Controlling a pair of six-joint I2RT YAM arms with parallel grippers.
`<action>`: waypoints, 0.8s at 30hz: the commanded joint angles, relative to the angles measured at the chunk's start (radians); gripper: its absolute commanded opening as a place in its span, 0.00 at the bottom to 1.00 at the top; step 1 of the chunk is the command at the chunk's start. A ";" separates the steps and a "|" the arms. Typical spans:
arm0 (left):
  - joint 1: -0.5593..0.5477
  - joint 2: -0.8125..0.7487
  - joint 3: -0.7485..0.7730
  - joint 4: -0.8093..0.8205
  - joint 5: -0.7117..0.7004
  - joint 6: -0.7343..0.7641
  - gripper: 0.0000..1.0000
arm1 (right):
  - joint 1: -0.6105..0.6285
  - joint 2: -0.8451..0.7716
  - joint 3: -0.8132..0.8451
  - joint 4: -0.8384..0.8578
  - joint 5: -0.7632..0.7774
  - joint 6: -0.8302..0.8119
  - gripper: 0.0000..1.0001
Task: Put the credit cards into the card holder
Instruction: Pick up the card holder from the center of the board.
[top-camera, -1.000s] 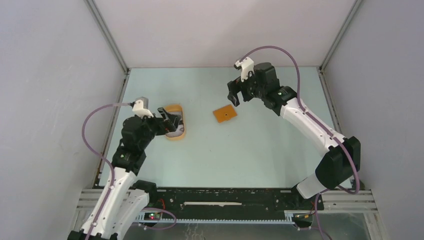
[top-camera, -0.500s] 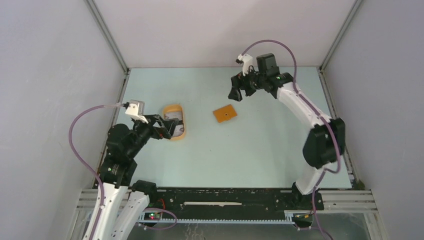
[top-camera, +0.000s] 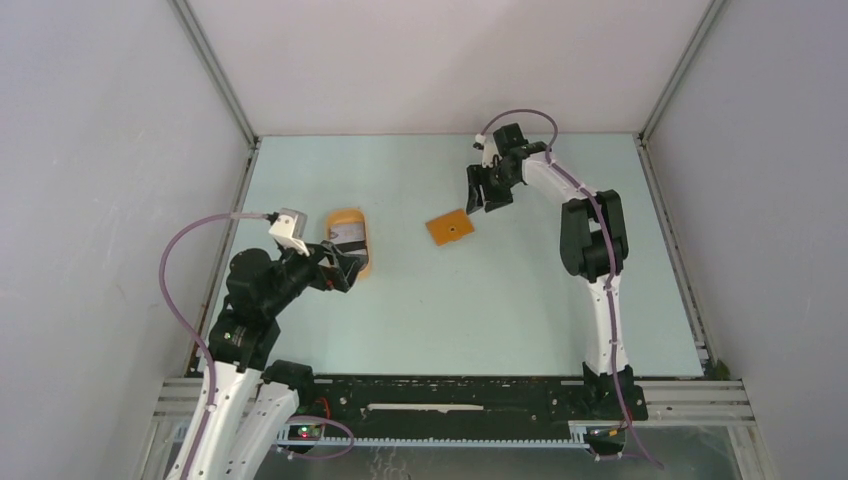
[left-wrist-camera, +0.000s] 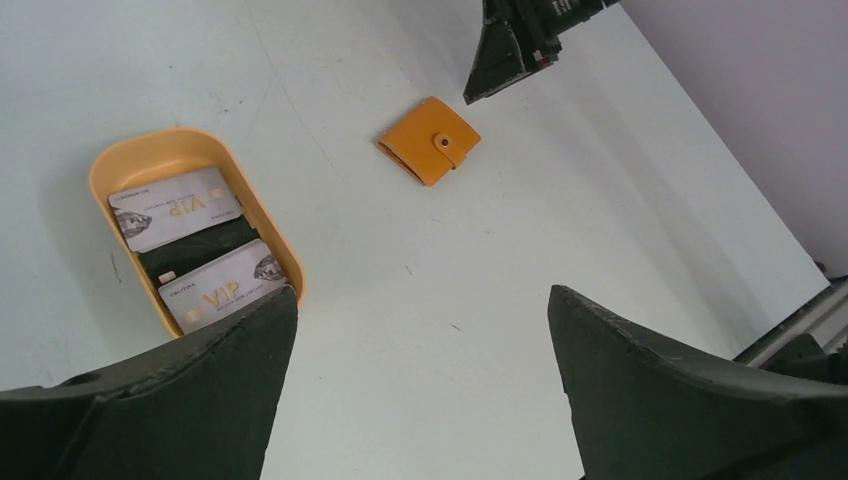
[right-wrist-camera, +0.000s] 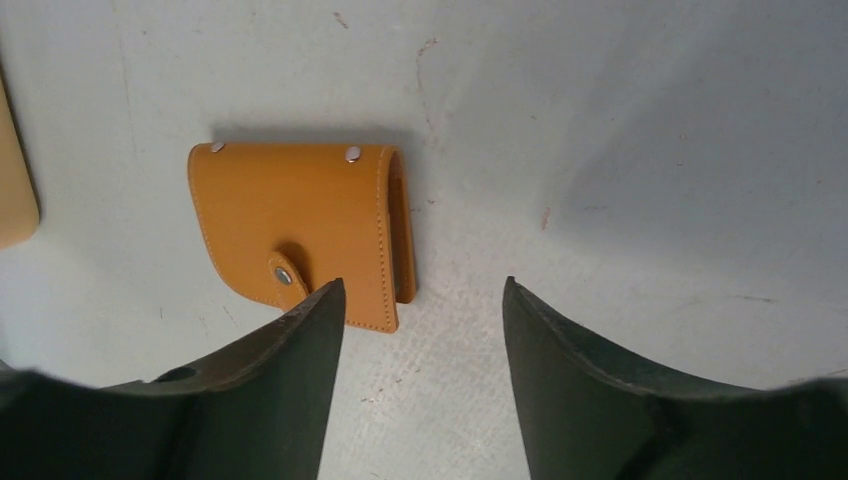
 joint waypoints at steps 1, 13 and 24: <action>0.006 0.006 -0.002 0.017 0.039 0.021 1.00 | -0.003 0.030 0.065 -0.034 -0.015 0.063 0.64; 0.010 0.017 -0.001 0.024 0.069 0.018 1.00 | 0.032 0.125 0.101 -0.072 -0.103 0.049 0.57; 0.011 0.036 -0.008 0.050 0.159 0.012 0.97 | 0.070 0.130 0.092 -0.117 -0.144 -0.038 0.12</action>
